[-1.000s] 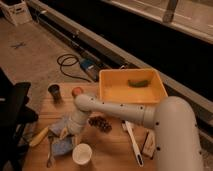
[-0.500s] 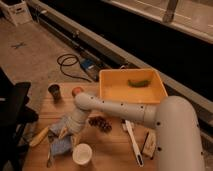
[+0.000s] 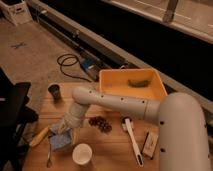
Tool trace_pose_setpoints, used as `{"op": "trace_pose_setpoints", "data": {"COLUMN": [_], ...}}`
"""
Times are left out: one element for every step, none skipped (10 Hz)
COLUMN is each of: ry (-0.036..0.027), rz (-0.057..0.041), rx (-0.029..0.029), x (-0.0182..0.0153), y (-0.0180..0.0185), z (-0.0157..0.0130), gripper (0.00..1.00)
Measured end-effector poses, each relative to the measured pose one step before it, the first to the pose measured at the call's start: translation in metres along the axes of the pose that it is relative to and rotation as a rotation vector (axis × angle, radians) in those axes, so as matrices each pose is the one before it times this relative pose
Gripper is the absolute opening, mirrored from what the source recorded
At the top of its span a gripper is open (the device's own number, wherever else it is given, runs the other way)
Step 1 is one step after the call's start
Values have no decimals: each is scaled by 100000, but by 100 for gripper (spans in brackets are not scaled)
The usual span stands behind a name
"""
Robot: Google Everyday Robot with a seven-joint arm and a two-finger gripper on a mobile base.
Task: Place sponge in paper cup
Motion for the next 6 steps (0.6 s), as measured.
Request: {"op": "trace_pose_setpoints", "data": {"ry": [2403,1370,368,-65,-300,-66], "rz": [-920,-1147,-1823,-2298,-2079,-614], "rx": [742,1753,1789,2170,1861,654], "x": [-620,-502,-426,-360,-588,-395], "y": [-104,17,288,659,871,771], "z": [-2007,-1550,-1286,-1407,-743,-193], "gripper": [0,0,0,0,0,0]}}
